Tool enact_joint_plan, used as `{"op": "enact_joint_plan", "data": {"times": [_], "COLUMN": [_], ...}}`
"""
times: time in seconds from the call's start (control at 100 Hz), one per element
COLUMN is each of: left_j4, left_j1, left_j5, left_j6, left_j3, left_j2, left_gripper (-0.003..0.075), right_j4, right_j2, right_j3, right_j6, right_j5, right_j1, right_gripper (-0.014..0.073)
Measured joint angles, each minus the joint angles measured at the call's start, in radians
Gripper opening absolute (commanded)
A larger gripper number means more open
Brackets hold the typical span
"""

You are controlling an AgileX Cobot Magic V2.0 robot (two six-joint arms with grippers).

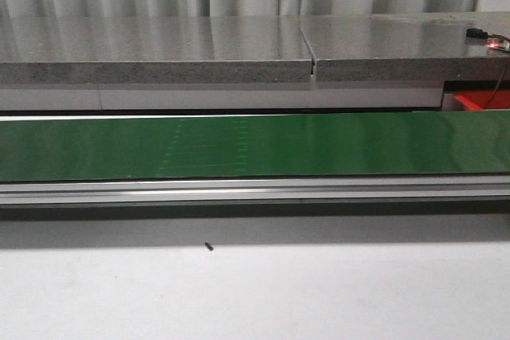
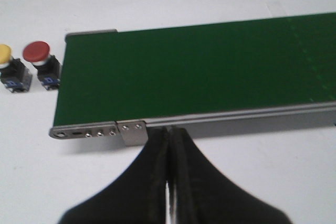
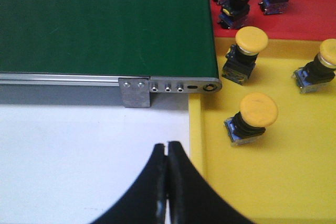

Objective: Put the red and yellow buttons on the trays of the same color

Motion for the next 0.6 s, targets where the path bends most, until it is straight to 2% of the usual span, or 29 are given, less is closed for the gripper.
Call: {"op": "enact_joint_plan", "data": {"times": [0.12, 0.41, 0.5, 0.55, 0.6], "left_j4": [-0.009, -0.057, -0.073, -0.074, -0.077], "left_j1": [0.048, 0.158, 0.196, 0.214, 0.227], "left_j5": [-0.065, -0.074, -0.074, -0.077, -0.079], "left_j6": [0.0, 0.0, -0.001, -0.001, -0.001], "left_j3": [0.0, -0.099, -0.15, -0.176, -0.203], "left_j2": [0.034, 0.206, 0.268, 0.301, 0.333], "left_gripper": [-0.002, -0.0014, 0.0055, 0.0124, 0.0225], "right_j4": [0.0, 0.0, 0.0, 0.0, 0.0], "right_j2": [0.0, 0.0, 0.0, 0.0, 0.0], "right_j3": [0.0, 0.0, 0.0, 0.0, 0.0], "right_j6": [0.0, 0.0, 0.0, 0.0, 0.0], "right_j5": [0.0, 0.0, 0.0, 0.0, 0.0], "right_j1": [0.0, 0.0, 0.0, 0.0, 0.0], "right_gripper": [-0.009, -0.009, -0.009, -0.009, -0.009]}}
